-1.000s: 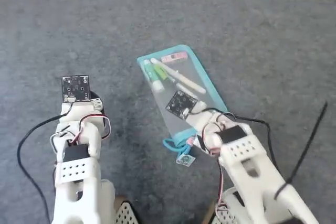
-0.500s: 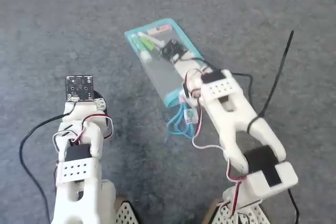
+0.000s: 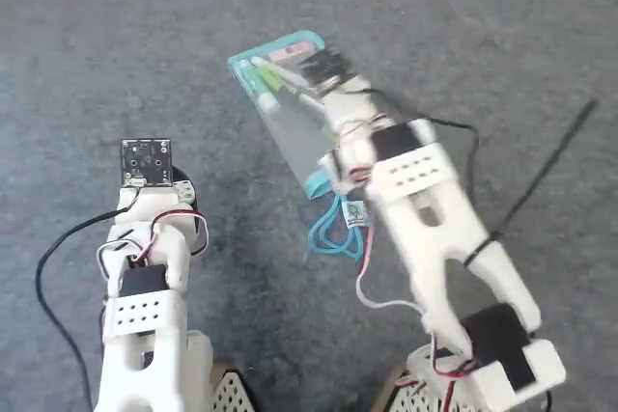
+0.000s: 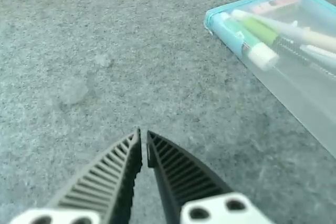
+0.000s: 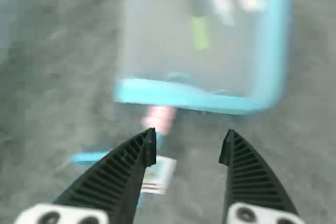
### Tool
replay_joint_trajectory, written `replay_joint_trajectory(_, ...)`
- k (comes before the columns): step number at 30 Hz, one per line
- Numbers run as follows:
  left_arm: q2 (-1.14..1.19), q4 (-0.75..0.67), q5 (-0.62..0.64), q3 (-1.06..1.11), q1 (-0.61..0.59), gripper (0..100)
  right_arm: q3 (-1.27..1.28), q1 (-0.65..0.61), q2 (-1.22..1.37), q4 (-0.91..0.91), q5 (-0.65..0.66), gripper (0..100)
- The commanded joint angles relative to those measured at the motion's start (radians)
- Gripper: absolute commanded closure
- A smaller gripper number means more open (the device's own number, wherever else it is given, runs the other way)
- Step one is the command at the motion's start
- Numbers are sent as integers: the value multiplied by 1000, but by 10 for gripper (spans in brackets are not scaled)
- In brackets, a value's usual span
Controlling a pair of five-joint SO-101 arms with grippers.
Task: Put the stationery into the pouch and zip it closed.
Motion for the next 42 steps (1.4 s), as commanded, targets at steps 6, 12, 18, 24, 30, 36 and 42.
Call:
replay_joint_trajectory(6,-38,5,11,-8,8,985,11,-45,117,-99,-12,790)
replay_joint_trajectory(12,-40,5,11,-8,8,985,9,-35,226,-131,-12,790)
replay_joint_trajectory(18,-41,5,11,-8,8,985,9,5,257,-142,-18,836)
replay_joint_trajectory(24,-41,5,11,-8,8,985,-46,104,179,38,-17,964)
replay_joint_trajectory(30,-41,5,11,-8,8,985,-193,140,114,389,41,972)
replay_joint_trajectory(36,-43,5,11,-10,3,985,-141,216,107,433,66,969)
replay_joint_trajectory(42,-43,5,9,-12,3,985,-12,240,88,358,106,806)
